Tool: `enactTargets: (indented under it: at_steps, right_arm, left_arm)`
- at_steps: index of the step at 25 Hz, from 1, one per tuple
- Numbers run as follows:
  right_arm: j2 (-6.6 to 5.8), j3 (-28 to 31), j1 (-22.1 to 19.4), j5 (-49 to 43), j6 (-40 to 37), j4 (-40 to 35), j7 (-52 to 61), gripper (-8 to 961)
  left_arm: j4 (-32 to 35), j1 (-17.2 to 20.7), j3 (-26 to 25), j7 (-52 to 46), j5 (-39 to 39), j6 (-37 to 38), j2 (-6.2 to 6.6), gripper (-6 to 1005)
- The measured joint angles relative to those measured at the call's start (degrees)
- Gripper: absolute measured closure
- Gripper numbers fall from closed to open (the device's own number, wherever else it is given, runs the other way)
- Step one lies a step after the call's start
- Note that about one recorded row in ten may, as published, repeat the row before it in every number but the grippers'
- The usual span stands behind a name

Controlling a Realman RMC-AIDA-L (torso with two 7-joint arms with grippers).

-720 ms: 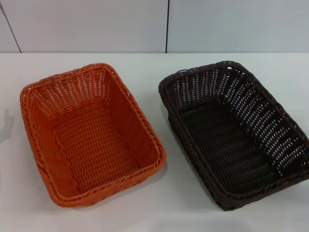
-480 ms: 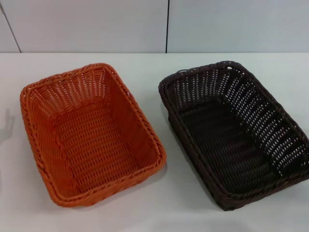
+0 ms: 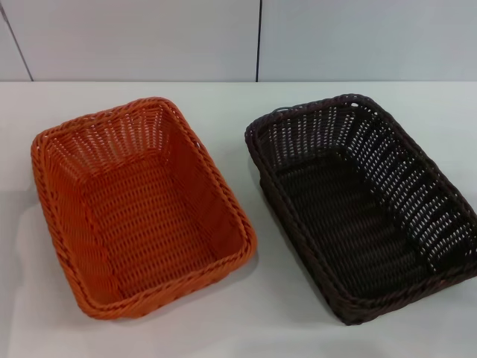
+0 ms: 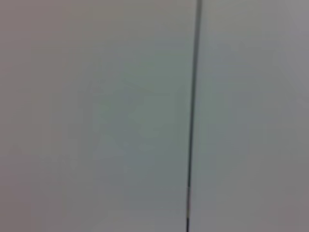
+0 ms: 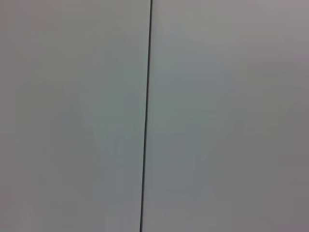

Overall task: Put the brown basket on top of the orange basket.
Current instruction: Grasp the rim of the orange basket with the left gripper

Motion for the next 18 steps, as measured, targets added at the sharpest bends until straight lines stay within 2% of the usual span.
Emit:
enactTargets:
  at_steps: [3, 4, 5, 6, 7, 8, 9, 10, 11, 13, 14, 15, 17, 18]
  right_arm:
    - [-0.2, 0.3, 0.2, 0.0, -1.5, -0.1, 0.0, 126]
    - [-0.24, 0.6, 0.2, 0.0, -1.7, -0.1, 0.0, 126]
    - [-0.23, 0.7, 0.2, 0.0, -1.1, -0.2, -0.1, 126]
    - [-0.22, 0.8, 0.2, 0.0, -0.3, -0.2, -0.3, 126]
    - [-0.19, 0.8, 0.2, 0.0, 0.6, -0.3, -0.4, 126]
    - [-0.17, 0.9, 0.2, 0.0, 1.3, -0.5, -0.4, 126]
    - [-0.15, 1.2, 0.2, 0.0, 1.8, -0.9, -0.4, 126]
    - [-0.15, 1.2, 0.2, 0.0, 1.8, -0.9, -0.4, 126]
    - [-0.13, 2.0, 0.4, 0.0, 1.9, -1.4, -0.4, 126]
    - [-0.1, 2.3, 0.6, 0.0, 1.8, -1.6, -0.4, 126]
    - [0.0, 2.8, 1.0, 0.0, 1.6, -1.9, -0.5, 126]
    - [0.03, 2.8, 1.1, 0.0, 1.6, -2.2, -0.5, 126]
    - [0.06, 2.8, 1.1, 0.0, 1.6, -2.6, -0.5, 126]
    - [0.09, 2.8, 1.0, 0.0, 1.6, -3.2, -0.5, 126]
  left_arm:
    - [-4.2, -0.8, -0.8, 5.1, 0.0, -5.2, 0.57, 189]
    - [-8.2, -1.6, -2.8, 8.8, 0.0, -12.1, 1.3, 190]
    - [-8.2, -1.6, -2.8, 8.8, 0.0, -12.1, 1.3, 190]
    - [-10.0, -2.1, -4.4, 10.9, 0.1, -15.4, 1.69, 190]
    - [-15.3, -2.9, -9.1, 15.4, 0.0, -25.6, 2.39, 190]
    - [-15.3, -2.9, -9.1, 15.4, 0.0, -25.6, 2.39, 190]
    - [-22.1, -3.0, -14.9, 19.2, 0.1, -38.9, 3.23, 190]
    - [-22.1, -3.0, -14.9, 19.2, 0.1, -38.9, 3.23, 190]
    - [-25.1, -2.7, -17.5, 20.3, 0.1, -44.0, 3.53, 190]
    - [-33.6, -1.9, -25.5, 24.1, 0.5, -58.4, 3.97, 190]
    - [-39.1, -1.4, -32.1, 27.5, 1.2, -68.9, 3.58, 189]
    - [-39.1, -1.4, -32.1, 27.5, 1.2, -68.9, 3.58, 189]
    - [-43.7, -1.4, -39.8, 31.4, 2.3, -79.6, 2.7, 189]
    - [-43.7, -1.4, -39.8, 31.4, 2.3, -79.6, 2.7, 189]
